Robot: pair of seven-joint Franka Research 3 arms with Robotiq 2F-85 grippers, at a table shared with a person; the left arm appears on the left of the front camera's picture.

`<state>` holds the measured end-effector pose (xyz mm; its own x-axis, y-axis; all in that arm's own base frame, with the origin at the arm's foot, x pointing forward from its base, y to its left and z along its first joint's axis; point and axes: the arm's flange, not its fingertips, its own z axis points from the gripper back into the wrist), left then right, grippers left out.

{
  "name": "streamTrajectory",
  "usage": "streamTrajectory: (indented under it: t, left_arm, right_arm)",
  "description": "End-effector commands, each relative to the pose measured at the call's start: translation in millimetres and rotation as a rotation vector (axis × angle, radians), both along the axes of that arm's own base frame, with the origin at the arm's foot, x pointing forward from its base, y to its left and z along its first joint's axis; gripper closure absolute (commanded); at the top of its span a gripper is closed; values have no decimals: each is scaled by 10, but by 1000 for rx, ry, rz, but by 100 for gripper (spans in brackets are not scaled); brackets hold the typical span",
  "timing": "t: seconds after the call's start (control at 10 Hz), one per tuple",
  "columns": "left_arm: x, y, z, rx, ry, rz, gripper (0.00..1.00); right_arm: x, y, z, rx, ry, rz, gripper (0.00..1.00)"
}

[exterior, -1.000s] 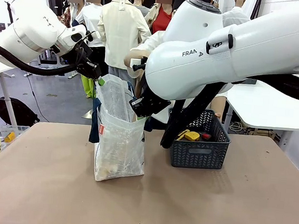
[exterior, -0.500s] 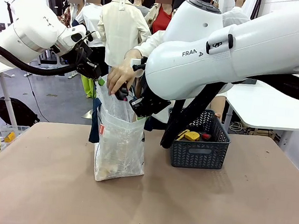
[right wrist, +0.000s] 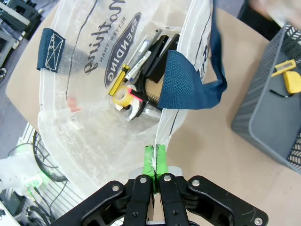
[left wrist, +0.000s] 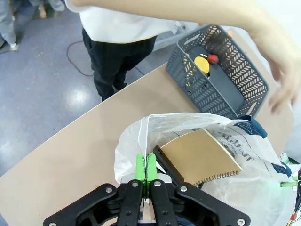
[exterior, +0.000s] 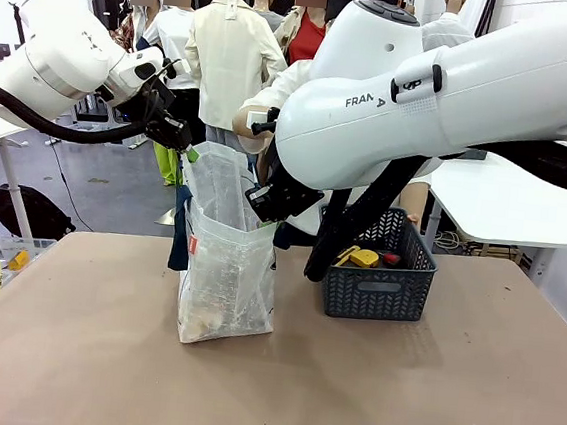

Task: Transfer purchased items from the store into the shopping bag.
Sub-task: Move the Reusable shopping bag to the right side of the table.

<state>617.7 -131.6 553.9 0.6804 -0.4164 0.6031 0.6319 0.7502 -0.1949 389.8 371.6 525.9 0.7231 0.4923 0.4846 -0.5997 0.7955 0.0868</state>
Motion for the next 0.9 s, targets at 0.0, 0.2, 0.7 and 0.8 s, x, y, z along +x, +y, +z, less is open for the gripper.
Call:
streamTrajectory:
  t: [0.0, 0.2, 0.7, 0.8]
  left_arm:
    - [1, 23, 10, -2, -2, 3, 100]
    - [1, 23, 10, -2, -2, 3, 100]
    - [1, 23, 10, -2, -2, 3, 100]
    - [1, 23, 10, -2, -2, 3, 100]
  right_arm:
    - [0, -13, 10, -4, -7, 8, 100]
    - [0, -13, 10, -4, -7, 8, 100]
    - [0, -13, 10, -4, -7, 8, 100]
    - [0, -13, 10, -4, -7, 8, 100]
